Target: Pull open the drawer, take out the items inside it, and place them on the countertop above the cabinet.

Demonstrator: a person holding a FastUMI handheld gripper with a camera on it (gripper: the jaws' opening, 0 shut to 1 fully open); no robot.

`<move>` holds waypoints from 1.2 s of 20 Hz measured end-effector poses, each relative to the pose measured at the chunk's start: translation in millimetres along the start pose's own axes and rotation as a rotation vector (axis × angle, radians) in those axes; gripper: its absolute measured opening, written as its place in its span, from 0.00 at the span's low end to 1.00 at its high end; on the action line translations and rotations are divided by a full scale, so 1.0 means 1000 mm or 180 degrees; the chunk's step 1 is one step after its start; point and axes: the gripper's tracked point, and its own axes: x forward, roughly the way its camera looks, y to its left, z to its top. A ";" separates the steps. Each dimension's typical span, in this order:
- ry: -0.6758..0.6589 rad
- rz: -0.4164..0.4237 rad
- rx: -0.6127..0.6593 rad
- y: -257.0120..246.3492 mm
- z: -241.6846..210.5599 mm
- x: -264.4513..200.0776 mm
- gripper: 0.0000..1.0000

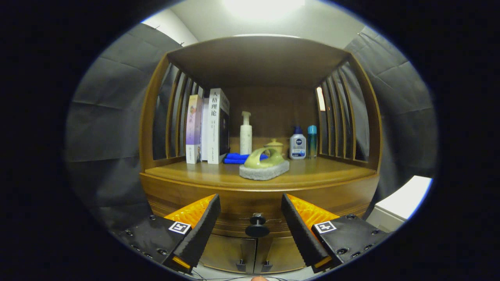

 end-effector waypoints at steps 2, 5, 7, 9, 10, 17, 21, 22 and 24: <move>-0.0002 0.0067 0.0069 0.004 0.015 -0.021 0.99; -0.0030 0.0155 0.0260 0.002 0.041 -0.046 0.98; -0.0092 0.0086 0.0342 -0.010 0.061 -0.061 0.98; -0.0142 0.0136 0.0422 -0.011 0.077 -0.074 0.98; -0.0168 0.0153 0.0419 -0.013 0.086 -0.081 0.98; -0.0276 0.0190 0.0360 -0.036 0.124 -0.127 0.98; -0.0337 0.0150 0.0502 -0.053 0.139 -0.139 0.98; -0.0360 0.0146 0.0520 -0.056 0.142 -0.141 0.98; -0.0392 0.0143 0.0478 -0.059 0.144 -0.145 0.98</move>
